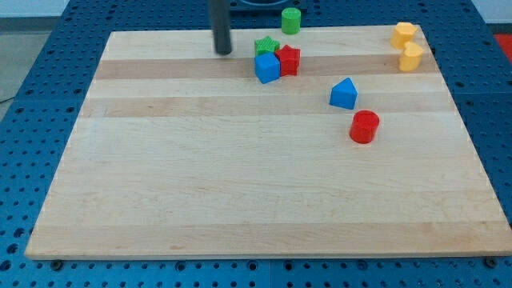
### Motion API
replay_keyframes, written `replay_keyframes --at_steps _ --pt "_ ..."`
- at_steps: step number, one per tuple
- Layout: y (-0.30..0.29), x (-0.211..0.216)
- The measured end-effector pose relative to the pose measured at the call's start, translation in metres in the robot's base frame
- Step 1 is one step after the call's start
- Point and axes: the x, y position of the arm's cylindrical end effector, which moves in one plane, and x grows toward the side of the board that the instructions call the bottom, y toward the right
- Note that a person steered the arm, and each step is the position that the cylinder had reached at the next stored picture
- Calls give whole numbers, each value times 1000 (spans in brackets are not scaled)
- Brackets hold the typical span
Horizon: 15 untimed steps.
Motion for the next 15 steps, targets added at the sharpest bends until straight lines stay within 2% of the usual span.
replay_keyframes --at_steps 1,3,4,5,9,10,11,12,13,14,15 --pt "-26 97" --pt "-26 100" --pt "8 100" --pt "110 95" --pt "105 95" --pt "66 75" --pt "-28 -17" --pt "-74 -98" --pt "-95 -98" --pt "-164 -86" --pt "-176 -42"
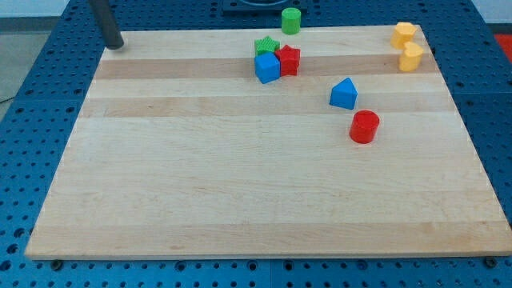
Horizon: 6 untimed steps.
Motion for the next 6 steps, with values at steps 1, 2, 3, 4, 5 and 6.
replay_keyframes --at_steps 1,2,3,4,5,6 --pt "29 16" --pt "87 17" --pt "156 17" --pt "221 17" --pt "247 21" --pt "243 51"
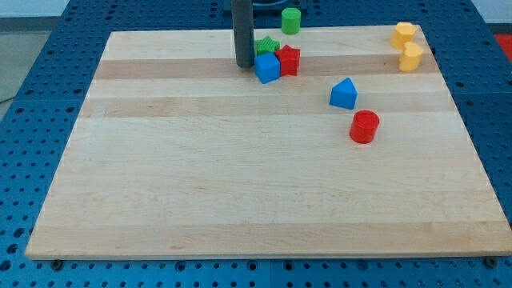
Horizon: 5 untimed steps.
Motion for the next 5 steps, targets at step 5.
replay_keyframes --at_steps 5 --pt "154 139"
